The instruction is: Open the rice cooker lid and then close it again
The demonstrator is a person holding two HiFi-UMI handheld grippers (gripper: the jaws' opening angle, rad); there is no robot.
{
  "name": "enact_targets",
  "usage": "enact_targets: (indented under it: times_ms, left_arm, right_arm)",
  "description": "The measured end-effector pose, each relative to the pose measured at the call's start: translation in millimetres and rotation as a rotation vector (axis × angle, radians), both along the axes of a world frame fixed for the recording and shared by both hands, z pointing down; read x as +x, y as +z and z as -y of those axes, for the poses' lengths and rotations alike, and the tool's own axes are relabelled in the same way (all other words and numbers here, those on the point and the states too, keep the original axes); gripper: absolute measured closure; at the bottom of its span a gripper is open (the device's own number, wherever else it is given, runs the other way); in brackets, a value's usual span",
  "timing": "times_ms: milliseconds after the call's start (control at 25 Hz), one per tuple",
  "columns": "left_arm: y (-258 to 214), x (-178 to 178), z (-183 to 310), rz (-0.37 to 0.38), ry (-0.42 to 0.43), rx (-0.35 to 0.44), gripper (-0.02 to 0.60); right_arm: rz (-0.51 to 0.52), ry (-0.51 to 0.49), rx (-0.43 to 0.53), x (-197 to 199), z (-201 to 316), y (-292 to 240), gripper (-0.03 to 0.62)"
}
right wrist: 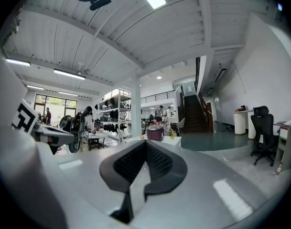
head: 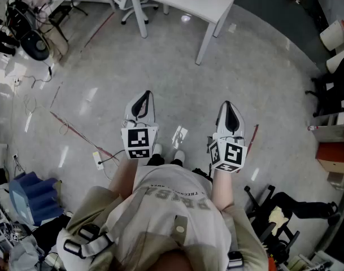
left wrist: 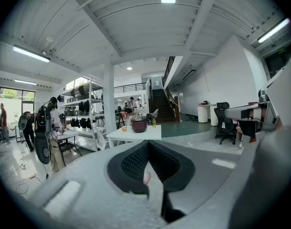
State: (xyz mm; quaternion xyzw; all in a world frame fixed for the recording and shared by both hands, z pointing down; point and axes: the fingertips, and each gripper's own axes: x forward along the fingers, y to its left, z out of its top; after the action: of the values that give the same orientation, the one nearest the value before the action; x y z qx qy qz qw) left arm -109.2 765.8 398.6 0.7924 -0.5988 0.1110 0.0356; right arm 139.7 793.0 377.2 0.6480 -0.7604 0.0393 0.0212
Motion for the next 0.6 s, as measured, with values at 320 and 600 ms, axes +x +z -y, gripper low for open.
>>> enact_targets:
  times_ms: [320, 600]
  left_arm:
    - [-0.8, 8.7, 11.1, 0.002, -0.008, 0.006, 0.572]
    - [-0.9, 19.0, 18.7, 0.005, -0.021, 0.007, 0.572]
  right_arm:
    - [-0.006, -0.013, 0.013, 7.3, 12.4, -2.4, 0.594]
    - [-0.020, -0.035, 0.026, 13.2, 22.9, -6.3, 0.594]
